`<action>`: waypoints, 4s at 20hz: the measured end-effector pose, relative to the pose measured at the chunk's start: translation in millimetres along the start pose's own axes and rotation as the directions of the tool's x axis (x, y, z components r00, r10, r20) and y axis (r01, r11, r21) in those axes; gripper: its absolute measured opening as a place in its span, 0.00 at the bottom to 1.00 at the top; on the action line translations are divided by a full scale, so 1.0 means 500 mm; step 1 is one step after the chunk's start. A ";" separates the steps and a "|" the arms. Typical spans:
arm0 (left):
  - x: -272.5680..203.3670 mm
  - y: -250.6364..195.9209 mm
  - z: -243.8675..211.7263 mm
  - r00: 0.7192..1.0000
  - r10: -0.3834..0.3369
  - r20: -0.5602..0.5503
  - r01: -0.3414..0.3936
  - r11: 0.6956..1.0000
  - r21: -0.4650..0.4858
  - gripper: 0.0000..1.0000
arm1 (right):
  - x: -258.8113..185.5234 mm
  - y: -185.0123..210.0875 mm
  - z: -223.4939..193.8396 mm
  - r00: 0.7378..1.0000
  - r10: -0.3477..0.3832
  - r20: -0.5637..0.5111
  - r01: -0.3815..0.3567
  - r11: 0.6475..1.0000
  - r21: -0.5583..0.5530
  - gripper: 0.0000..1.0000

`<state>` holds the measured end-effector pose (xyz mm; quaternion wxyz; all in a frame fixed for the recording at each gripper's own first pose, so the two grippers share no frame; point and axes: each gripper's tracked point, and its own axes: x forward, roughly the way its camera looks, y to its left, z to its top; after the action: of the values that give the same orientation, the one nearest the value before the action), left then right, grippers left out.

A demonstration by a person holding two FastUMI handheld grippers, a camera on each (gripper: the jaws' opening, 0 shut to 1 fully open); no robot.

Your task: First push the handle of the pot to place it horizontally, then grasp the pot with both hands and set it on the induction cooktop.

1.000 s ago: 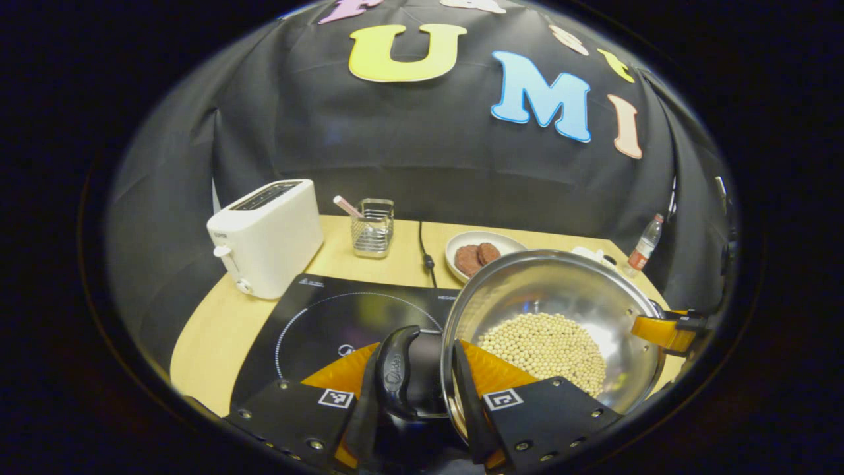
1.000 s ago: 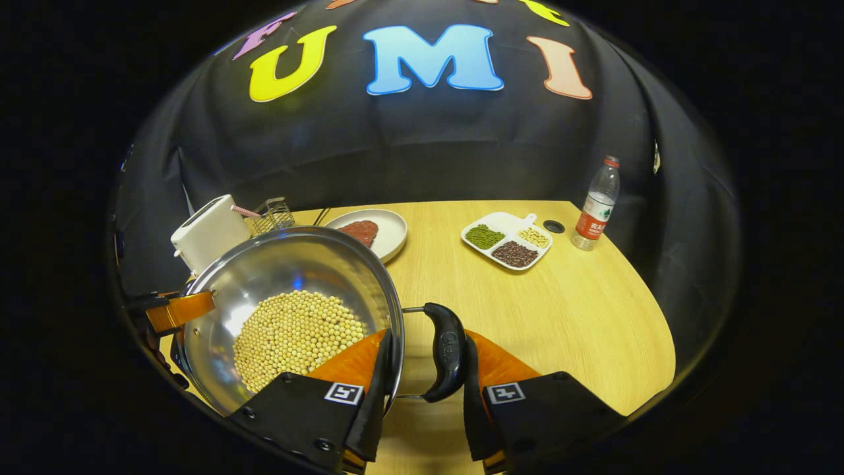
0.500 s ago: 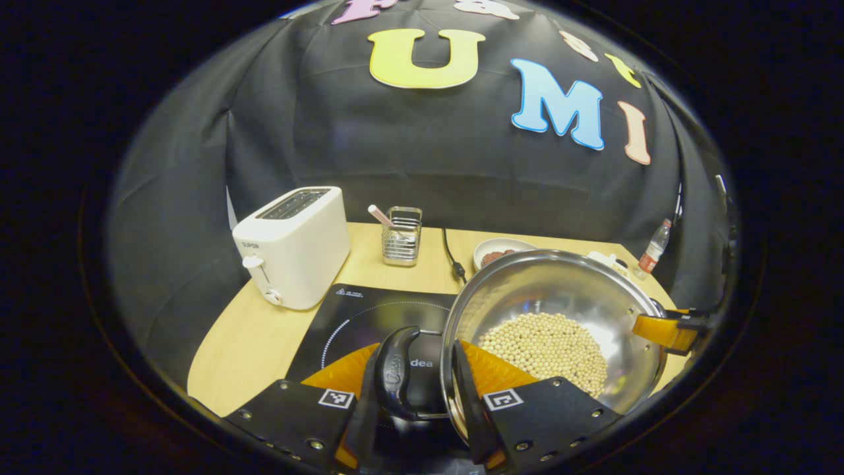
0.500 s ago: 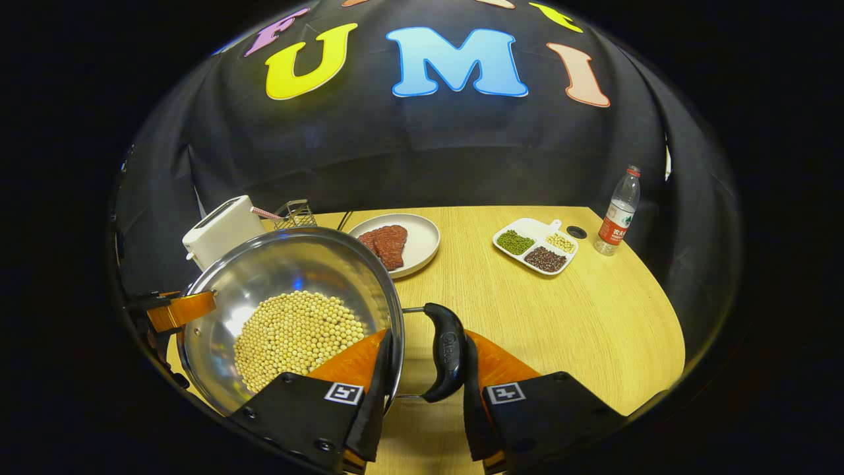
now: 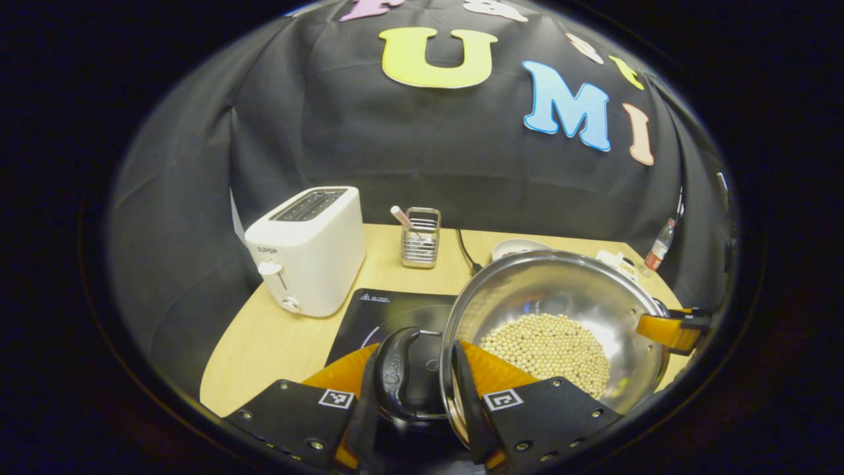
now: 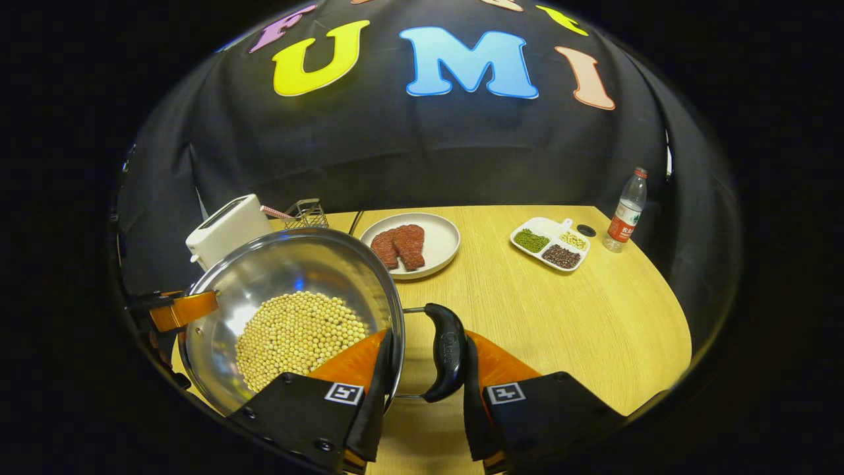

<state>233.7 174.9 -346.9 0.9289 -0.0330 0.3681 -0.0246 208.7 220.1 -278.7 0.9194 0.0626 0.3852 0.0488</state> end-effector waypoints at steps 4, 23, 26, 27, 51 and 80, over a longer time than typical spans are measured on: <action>0.011 0.044 0.004 1.000 0.007 0.005 -0.007 1.000 -0.004 0.56 | 0.020 0.033 0.009 1.000 0.006 0.001 -0.006 1.000 -0.010 0.53; 0.053 0.191 0.005 0.999 0.034 -0.013 -0.034 0.999 -0.020 0.56 | 0.075 0.162 -0.001 0.999 0.045 -0.021 -0.046 0.999 -0.011 0.54; 0.053 0.192 0.003 0.999 0.033 -0.015 -0.033 0.999 -0.026 0.56 | 0.081 0.164 -0.002 0.999 0.045 -0.023 -0.045 0.999 -0.006 0.53; 0.056 0.192 0.003 0.999 0.034 -0.016 -0.034 0.999 -0.025 0.56 | 0.083 0.166 -0.002 0.999 0.046 -0.024 -0.046 0.999 -0.001 0.53; -0.154 0.115 0.161 0.922 0.190 0.337 -0.184 0.982 -0.052 0.76 | -0.110 0.028 0.134 0.965 0.093 0.245 -0.091 0.996 -0.017 0.98; -0.806 -0.542 0.163 0.768 -0.009 0.641 -0.033 0.998 0.053 0.72 | -0.752 -0.434 0.048 0.768 0.040 0.639 0.001 0.998 -0.063 0.97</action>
<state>-9.3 -63.5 8.7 0.9994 -0.0087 0.0288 -0.0173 -27.7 -47.7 -31.1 0.9965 0.0520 0.0470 0.0455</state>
